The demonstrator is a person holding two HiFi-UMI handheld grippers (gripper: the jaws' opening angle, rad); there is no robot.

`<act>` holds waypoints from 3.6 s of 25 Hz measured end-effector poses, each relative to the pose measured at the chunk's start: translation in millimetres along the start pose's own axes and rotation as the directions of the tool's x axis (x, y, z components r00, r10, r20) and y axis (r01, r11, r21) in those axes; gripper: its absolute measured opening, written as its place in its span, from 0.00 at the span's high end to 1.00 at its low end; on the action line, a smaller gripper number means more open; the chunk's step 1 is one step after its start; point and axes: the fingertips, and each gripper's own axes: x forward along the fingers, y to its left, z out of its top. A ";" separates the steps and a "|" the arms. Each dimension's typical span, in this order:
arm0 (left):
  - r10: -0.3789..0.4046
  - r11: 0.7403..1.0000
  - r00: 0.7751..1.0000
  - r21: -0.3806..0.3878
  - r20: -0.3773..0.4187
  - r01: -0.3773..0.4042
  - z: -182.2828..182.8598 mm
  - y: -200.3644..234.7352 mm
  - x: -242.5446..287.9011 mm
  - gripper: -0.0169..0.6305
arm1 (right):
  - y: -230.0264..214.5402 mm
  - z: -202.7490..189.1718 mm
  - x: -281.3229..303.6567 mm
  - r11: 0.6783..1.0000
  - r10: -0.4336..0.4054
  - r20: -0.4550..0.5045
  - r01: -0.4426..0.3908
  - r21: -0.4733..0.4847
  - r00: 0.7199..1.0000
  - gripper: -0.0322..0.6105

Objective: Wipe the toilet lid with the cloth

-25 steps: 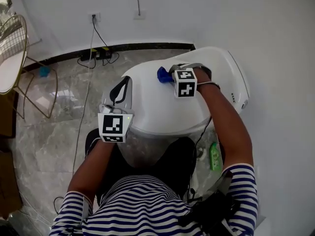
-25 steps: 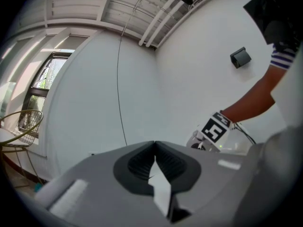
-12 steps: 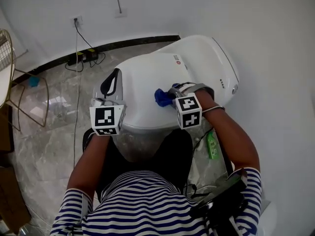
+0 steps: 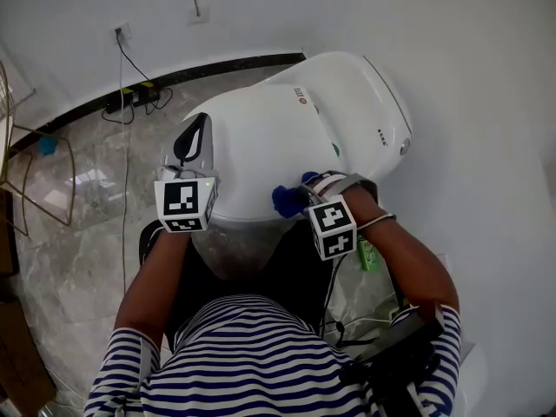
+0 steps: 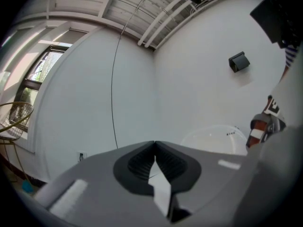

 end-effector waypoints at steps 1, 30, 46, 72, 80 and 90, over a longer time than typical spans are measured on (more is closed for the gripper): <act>-0.003 1.000 1.000 0.000 0.002 0.003 1.0 -1.4 0.3 0.97 | 3.7 0.5 0.5 1.000 0.005 0.000 -0.005 0.000 1.000 0.85; 0.178 0.984 0.982 0.021 -0.055 -0.177 -20.0 74.5 -72.4 0.97 | -299.4 19.6 61.0 0.981 -0.192 -0.005 0.192 0.005 0.981 0.85; 0.274 0.962 0.958 0.031 -0.085 -0.273 -33.1 101.7 -118.7 0.97 | -339.6 17.8 131.5 0.994 -0.101 -0.076 0.103 0.031 0.992 0.85; 0.158 0.987 0.987 0.019 -0.026 -0.158 -15.1 87.2 -71.6 0.97 | -220.9 54.3 57.1 0.999 -0.042 -0.051 0.042 -0.005 0.998 0.85; 0.124 0.992 0.992 0.011 -0.038 -0.123 -23.2 75.4 -54.5 0.97 | -143.9 59.1 28.3 0.998 -0.062 -0.040 0.062 -0.006 0.997 0.85; 0.076 0.997 0.997 -0.004 -0.030 -0.076 -20.9 55.4 -37.4 0.97 | -61.2 66.8 10.8 0.999 -0.028 -0.067 0.030 0.029 0.997 0.85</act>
